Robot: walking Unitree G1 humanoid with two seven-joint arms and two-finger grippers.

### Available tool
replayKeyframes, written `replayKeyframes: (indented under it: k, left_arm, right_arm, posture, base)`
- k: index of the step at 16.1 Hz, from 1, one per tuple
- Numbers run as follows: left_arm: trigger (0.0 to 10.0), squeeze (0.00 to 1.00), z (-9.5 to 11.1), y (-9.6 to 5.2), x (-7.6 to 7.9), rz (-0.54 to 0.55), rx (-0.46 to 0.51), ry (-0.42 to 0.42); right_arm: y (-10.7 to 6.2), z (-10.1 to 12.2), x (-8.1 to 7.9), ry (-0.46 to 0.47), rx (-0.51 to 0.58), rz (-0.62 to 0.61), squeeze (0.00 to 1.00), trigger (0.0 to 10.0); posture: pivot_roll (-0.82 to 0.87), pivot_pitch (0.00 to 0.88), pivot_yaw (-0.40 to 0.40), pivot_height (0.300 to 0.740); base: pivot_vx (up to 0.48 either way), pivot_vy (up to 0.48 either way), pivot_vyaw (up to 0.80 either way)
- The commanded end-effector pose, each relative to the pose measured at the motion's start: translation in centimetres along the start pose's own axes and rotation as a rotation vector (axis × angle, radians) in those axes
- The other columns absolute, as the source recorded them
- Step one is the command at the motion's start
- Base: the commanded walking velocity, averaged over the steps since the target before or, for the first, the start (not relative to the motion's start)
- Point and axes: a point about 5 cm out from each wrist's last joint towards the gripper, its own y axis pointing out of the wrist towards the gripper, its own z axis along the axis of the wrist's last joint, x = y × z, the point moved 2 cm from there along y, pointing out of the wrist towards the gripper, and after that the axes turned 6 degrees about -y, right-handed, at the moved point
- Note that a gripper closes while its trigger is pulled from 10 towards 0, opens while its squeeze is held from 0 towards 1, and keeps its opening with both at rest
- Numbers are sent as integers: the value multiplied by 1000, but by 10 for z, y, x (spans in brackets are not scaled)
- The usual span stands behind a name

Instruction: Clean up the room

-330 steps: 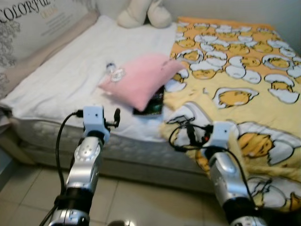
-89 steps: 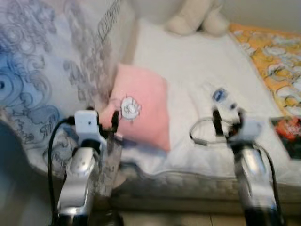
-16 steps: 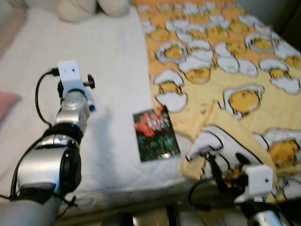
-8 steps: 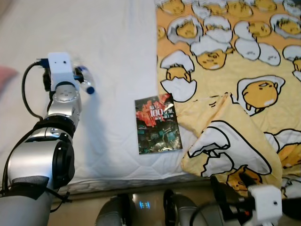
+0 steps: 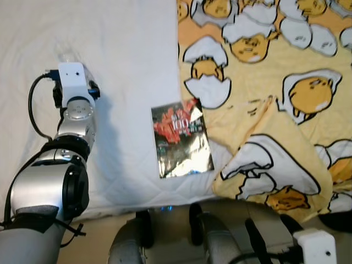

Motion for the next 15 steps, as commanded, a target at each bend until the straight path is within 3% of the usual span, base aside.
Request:
replayKeyframes:
  k: [1,5,6,15]
  left_arm:
    - [10000,0,-8,-1,2,-19,-43,-17]
    - [10000,0,-16,-5,14,-93,-90,-16]
    - [0,0,-18,-5,15,-98,-99,-28]
    - [0,0,-7,-2,13,-91,-52,-34]
  right_arm:
    - [-7,-3,0,-4,-42,2,0,10000]
    - [-15,-5,-4,5,-70,2,0,10000]
    - [-16,-5,-4,7,-73,-2,0,10000]
    - [-10,-10,-5,12,-80,-1,0,10000]
  posture:
    - [-448,440,-26,740]
    - [-461,462,-16,740]
    - [-464,464,-12,740]
    - [-429,457,-5,740]
  base:
    - [0,0,0]
    - [0,0,0]
    - [0,0,0]
    - [0,0,0]
